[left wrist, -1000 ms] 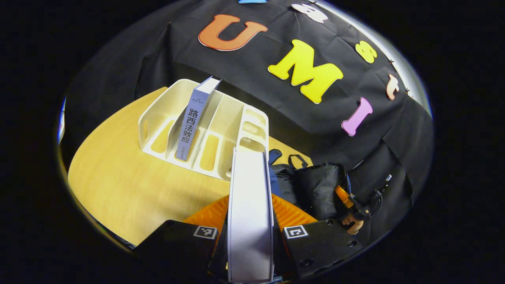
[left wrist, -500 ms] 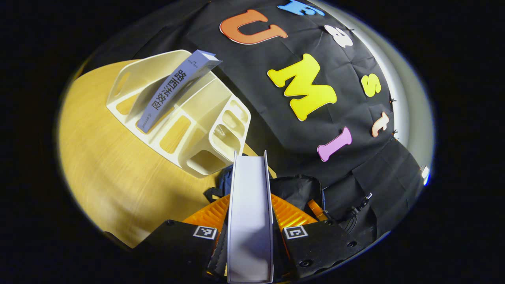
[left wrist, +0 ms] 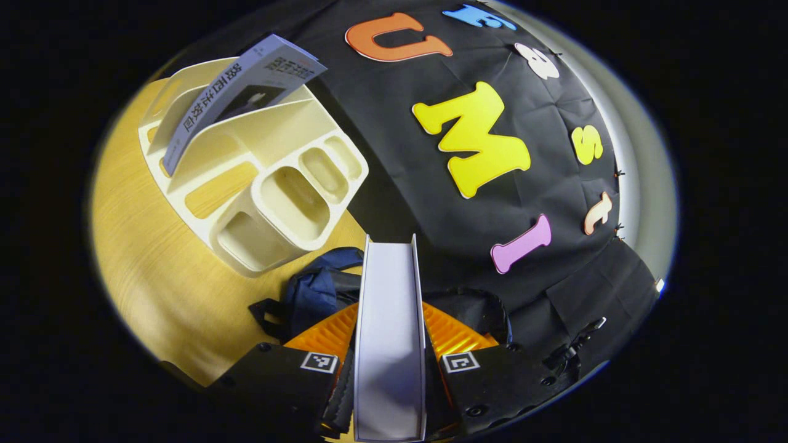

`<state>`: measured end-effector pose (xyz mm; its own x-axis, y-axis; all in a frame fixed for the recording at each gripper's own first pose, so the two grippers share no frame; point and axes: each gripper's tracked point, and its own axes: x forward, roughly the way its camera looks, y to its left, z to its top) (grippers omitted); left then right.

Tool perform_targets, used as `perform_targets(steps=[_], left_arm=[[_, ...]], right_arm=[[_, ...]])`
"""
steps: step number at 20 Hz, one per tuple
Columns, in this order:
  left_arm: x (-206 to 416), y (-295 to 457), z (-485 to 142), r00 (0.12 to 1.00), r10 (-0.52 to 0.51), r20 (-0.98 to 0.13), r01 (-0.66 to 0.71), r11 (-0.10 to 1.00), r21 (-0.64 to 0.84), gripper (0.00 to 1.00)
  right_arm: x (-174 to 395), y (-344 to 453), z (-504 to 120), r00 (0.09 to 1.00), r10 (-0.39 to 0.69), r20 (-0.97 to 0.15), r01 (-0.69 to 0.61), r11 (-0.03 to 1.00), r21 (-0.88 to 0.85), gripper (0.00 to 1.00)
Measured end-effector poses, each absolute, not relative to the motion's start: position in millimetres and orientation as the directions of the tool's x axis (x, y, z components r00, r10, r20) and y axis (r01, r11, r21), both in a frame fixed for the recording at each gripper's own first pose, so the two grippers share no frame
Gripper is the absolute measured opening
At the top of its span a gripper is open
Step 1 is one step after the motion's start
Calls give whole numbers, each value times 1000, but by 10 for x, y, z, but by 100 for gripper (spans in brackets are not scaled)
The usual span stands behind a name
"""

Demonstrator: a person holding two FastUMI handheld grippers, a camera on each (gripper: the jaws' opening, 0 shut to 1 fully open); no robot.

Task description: Open the schoolbag, grab two books from the bookshelf and put them into the schoolbag.

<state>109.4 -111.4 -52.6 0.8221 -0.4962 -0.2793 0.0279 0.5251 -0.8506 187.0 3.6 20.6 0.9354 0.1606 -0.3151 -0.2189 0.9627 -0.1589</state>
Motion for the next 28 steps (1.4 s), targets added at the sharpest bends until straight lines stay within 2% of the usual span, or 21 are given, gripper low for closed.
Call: perform_targets(steps=[1,3,4,7,8,10,11,12,15,16,17,18,20,21,22,26,27,28], left_arm=[[1142,-1217,-590,812,-508,-288,23,521,-853,52],[1269,-1373,-714,802,-510,-309,-2,516,-857,47],[1328,-1439,-781,800,-510,-317,-11,516,-857,47],[1463,-1637,-917,790,-522,-321,-37,482,-875,48],[1484,-1692,-944,789,-528,-314,-50,454,-890,47],[1530,-1797,-1076,786,-525,-326,-65,455,-888,47],[1561,-1874,-1146,780,-529,-335,-73,455,-888,47],[1575,-1950,-1213,771,-536,-344,-84,449,-889,47],[1663,-2159,-1322,775,-542,-324,-90,413,-906,48],[1682,-2215,-1381,779,-535,-328,-86,427,-900,48],[1669,-2269,-1502,780,-523,-342,-79,460,-884,47],[1645,-2352,-1514,791,-522,-321,-58,458,-887,48],[1599,-2525,-1608,782,-533,-322,-30,484,-875,48],[1596,-2617,-1628,778,-539,-323,-21,491,-871,53],[1610,-2704,-1633,775,-546,-317,-10,491,-871,48],[1636,-2834,-1699,790,-535,-299,21,511,-859,48],[1636,-2843,-1705,794,-530,-298,25,517,-856,48],[1638,-2849,-1710,798,-524,-299,35,535,-844,53]], right_arm=[[1886,25,257,937,164,-310,-221,962,-161,7],[1923,-7,304,937,169,-306,-227,960,-164,7],[1931,-12,308,936,172,-307,-231,958,-169,10],[1969,-31,319,933,180,-313,-239,958,-161,10],[1973,-28,302,931,181,-318,-241,957,-162,7],[1981,-11,310,929,185,-321,-249,953,-171,10],[1977,9,334,929,189,-318,-253,952,-174,7],[1965,15,348,929,190,-317,-256,950,-181,10],[1939,63,377,928,201,-313,-268,945,-188,10],[1927,96,377,928,207,-310,-274,943,-190,6],[1917,130,397,927,212,-309,-278,942,-188,10],[1901,146,408,928,214,-305,-281,940,-192,7],[1887,214,446,929,220,-296,-286,937,-202,10],[1882,246,461,929,224,-293,-290,935,-203,7],[1867,283,465,929,231,-291,-296,933,-205,10],[1848,409,432,924,246,-294,-312,928,-202,7],[1839,449,434,921,254,-295,-318,928,-193,7],[1830,488,422,919,261,-296,-323,928,-184,7]])
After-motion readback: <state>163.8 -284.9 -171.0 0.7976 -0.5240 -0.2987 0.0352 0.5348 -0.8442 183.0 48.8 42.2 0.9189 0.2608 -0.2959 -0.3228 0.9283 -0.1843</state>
